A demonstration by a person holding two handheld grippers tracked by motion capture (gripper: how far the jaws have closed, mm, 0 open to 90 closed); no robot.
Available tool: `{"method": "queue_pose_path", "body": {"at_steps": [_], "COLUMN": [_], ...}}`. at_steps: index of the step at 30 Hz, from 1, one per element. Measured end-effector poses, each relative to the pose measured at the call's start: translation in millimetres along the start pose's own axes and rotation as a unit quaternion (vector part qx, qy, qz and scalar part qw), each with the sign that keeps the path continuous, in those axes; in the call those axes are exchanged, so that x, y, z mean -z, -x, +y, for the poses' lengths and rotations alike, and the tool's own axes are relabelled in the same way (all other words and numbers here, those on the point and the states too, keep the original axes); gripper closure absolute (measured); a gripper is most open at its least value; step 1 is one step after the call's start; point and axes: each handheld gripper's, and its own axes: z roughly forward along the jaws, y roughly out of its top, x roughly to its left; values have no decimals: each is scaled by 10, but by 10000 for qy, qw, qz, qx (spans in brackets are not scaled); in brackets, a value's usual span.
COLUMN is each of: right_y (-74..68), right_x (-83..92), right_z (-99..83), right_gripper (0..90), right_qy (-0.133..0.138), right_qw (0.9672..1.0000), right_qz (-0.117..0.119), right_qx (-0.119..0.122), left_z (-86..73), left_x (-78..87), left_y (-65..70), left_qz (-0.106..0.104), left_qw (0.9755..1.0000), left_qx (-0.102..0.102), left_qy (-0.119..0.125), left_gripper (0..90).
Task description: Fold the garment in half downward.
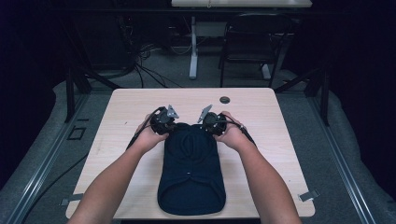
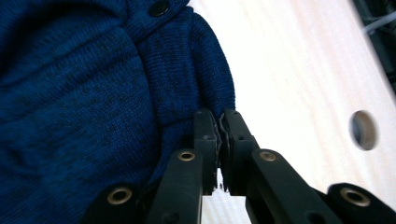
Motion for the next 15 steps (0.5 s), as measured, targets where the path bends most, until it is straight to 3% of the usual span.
{"method": "queue_pose_path", "body": {"at_steps": [6, 15], "right_y": [48, 112], "right_x": [193, 418], "right_z": [89, 231], "right_gripper": [857, 858], "right_qy": [165, 182], "right_qw": [9998, 9992], "right_qz": [-63, -309], "right_qx": [-7, 167], "left_z": [102, 276], "left_x": [193, 434], "left_y": [-56, -146], "left_qz": [148, 400], "left_qw": [9998, 9986], "left_qx": [-46, -156], "left_qy": [158, 313], "left_gripper": [813, 813]}}
